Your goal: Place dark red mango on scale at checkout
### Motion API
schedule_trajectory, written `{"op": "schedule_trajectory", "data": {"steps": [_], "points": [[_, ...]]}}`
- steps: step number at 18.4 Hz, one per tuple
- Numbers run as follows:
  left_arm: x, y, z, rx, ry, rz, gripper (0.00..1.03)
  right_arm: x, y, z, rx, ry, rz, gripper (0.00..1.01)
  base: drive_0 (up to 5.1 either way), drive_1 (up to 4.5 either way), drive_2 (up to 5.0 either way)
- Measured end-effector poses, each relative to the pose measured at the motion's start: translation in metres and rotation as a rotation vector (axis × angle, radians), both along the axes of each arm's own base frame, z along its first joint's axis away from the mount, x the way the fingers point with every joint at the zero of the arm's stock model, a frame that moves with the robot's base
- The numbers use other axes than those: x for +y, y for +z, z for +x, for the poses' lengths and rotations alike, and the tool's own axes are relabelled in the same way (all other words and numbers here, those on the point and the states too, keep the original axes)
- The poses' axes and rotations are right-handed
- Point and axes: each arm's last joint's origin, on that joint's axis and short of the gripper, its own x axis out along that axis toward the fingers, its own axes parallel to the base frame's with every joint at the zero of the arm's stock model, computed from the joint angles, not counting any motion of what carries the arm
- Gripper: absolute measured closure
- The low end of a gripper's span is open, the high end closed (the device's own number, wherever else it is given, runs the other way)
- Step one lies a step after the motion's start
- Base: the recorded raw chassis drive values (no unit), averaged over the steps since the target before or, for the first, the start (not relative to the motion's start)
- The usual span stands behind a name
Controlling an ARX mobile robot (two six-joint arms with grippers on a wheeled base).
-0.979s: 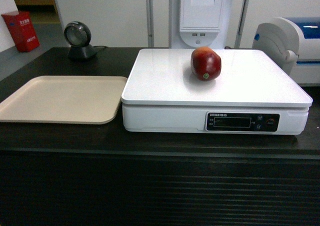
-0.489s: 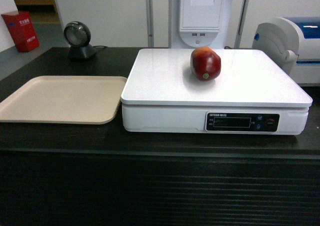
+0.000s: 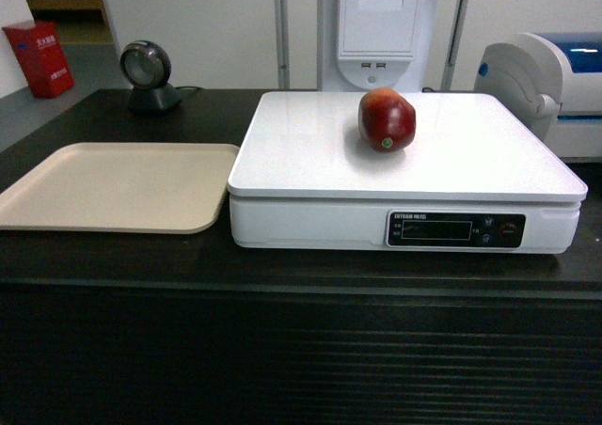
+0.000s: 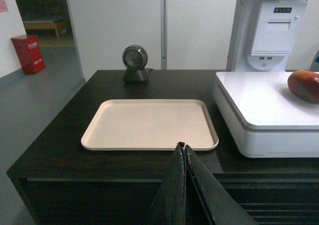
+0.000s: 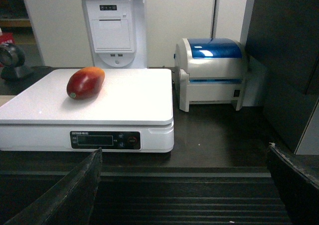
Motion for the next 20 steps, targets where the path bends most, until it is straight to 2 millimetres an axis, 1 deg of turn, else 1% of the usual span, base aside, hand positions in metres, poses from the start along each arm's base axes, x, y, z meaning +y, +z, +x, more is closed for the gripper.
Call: {"op": "schedule_trajectory", "data": {"steps": [1, 3, 4, 7, 9, 11, 18, 20], "points": [[0.000, 0.000, -0.001, -0.002, 0.000, 0.000, 1.01, 0.000, 0.000, 0.000, 0.000, 0.000, 0.000, 0.03, 0.0, 0.00, 0.0], [0.000, -0.005, -0.011, 0.031, 0.000, 0.000, 1.01, 0.000, 0.000, 0.000, 0.000, 0.000, 0.000, 0.03, 0.0, 0.00, 0.0], [0.000, -0.002, -0.011, 0.008, 0.000, 0.001, 1.01, 0.000, 0.000, 0.000, -0.001, 0.000, 0.000, 0.03, 0.0, 0.00, 0.0], [0.000, -0.004, -0.011, 0.014, 0.000, 0.000, 1.01, 0.000, 0.000, 0.000, 0.000, 0.000, 0.000, 0.03, 0.0, 0.00, 0.0], [0.000, -0.004, -0.011, 0.014, 0.000, 0.000, 0.86, 0.000, 0.000, 0.000, 0.000, 0.000, 0.000, 0.03, 0.0, 0.00, 0.0], [0.000, -0.004, -0.011, 0.013, 0.000, 0.000, 0.66, 0.000, 0.000, 0.000, 0.000, 0.000, 0.000, 0.03, 0.0, 0.00, 0.0], [0.000, -0.004, -0.011, 0.013, 0.000, 0.000, 0.04, 0.000, 0.000, 0.000, 0.000, 0.000, 0.000, 0.03, 0.0, 0.00, 0.0], [0.000, -0.004, -0.011, 0.013, 0.000, 0.001, 0.05, 0.000, 0.000, 0.000, 0.000, 0.000, 0.000, 0.03, 0.0, 0.00, 0.0]]}}
